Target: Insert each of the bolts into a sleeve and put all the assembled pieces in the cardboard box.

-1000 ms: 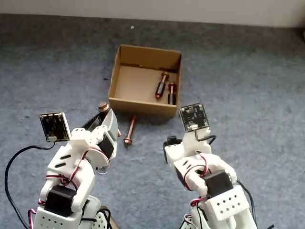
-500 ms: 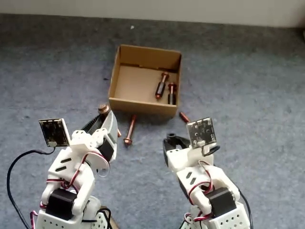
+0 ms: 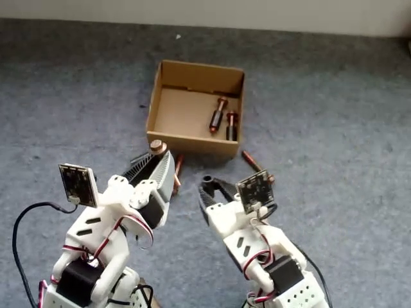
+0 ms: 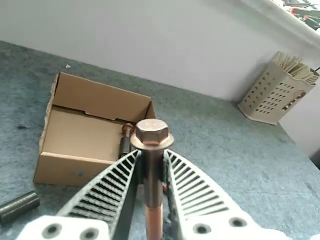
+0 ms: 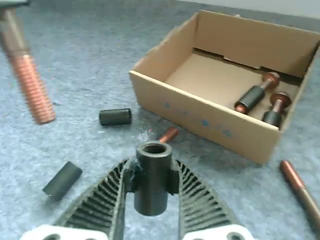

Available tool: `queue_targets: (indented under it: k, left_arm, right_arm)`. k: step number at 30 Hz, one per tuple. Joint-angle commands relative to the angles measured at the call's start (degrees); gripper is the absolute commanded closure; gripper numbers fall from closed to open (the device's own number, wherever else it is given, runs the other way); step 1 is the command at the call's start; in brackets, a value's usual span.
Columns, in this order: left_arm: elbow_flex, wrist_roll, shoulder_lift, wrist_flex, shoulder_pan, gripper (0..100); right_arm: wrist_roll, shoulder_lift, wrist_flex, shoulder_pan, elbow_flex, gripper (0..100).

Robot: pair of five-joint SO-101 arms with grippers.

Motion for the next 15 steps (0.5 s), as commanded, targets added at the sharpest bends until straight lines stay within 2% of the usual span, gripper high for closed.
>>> queue_targets:
  k: [1, 6, 11, 15]
  left_arm:
    - [-3.9, -0.5, -0.9, -0.4, 1.4, 99]
    - [-4.1, -0.4, -1.0, -0.4, 1.5, 99]
    - [-3.8, -0.4, -0.9, -0.4, 1.5, 99]
    - [-3.1, -0.4, -0.8, -0.4, 1.5, 99]
  right_arm:
    - [0.6, -1.0, -2.2, -5.3, 4.3, 99.3]
    - [0.6, -1.0, -2.4, -9.4, 3.9, 99.3]
    - [0.6, -1.0, -2.7, -9.9, 3.8, 99.3]
    - [2.3, -1.0, -7.2, -10.4, 3.8, 99.3]
